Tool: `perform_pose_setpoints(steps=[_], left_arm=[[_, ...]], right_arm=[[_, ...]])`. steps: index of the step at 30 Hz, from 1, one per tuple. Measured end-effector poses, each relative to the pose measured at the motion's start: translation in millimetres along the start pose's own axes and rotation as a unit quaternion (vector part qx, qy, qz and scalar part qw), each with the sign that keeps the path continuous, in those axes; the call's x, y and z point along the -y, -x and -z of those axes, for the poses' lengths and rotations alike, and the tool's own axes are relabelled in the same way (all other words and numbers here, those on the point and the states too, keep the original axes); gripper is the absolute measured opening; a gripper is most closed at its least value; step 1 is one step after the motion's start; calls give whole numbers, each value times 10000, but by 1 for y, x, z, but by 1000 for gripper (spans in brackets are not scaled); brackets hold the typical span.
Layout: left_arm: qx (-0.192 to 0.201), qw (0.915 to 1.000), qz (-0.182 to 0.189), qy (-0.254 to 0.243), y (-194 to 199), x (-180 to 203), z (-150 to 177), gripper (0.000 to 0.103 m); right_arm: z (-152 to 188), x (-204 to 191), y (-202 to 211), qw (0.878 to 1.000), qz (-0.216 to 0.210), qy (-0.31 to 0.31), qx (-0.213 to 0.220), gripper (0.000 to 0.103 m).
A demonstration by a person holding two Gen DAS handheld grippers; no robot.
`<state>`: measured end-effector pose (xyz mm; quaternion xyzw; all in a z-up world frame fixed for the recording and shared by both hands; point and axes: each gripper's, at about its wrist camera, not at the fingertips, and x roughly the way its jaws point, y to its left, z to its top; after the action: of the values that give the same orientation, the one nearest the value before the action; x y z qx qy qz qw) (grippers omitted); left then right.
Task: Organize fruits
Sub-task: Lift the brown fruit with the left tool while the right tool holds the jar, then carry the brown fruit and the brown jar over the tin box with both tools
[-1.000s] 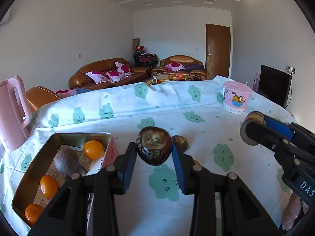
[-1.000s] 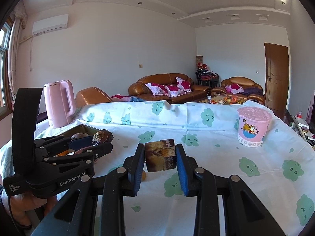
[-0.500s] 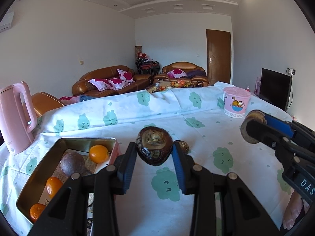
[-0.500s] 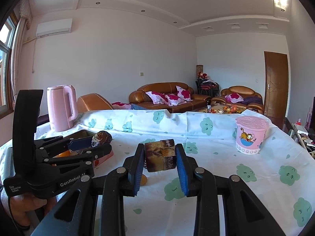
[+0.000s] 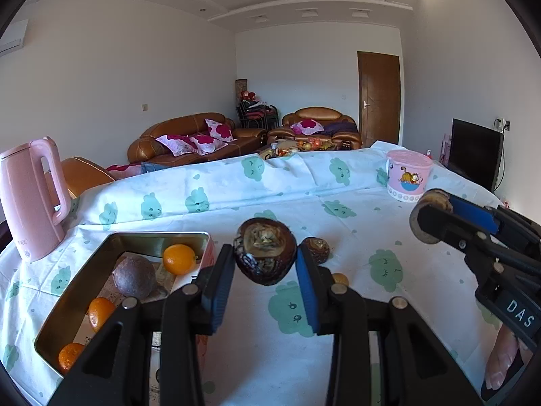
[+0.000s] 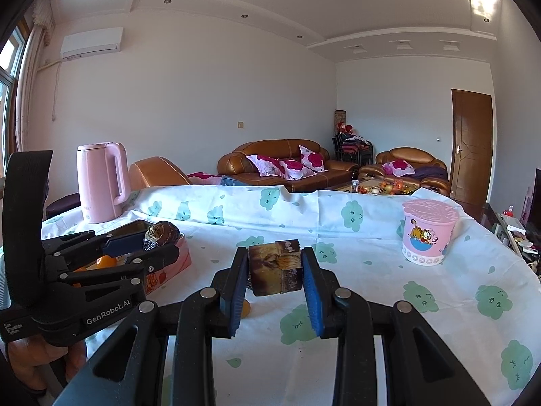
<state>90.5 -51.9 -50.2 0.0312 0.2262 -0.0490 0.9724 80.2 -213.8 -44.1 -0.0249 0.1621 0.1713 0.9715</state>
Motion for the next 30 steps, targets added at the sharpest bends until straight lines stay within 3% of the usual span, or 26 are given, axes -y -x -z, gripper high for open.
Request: perform_pose_setpoints(steps=[30], left_arm=[[-253, 9968, -667, 349, 18, -81, 3, 39]], right_arm=[[-24, -83, -37, 9946, -950, 354, -227, 33]])
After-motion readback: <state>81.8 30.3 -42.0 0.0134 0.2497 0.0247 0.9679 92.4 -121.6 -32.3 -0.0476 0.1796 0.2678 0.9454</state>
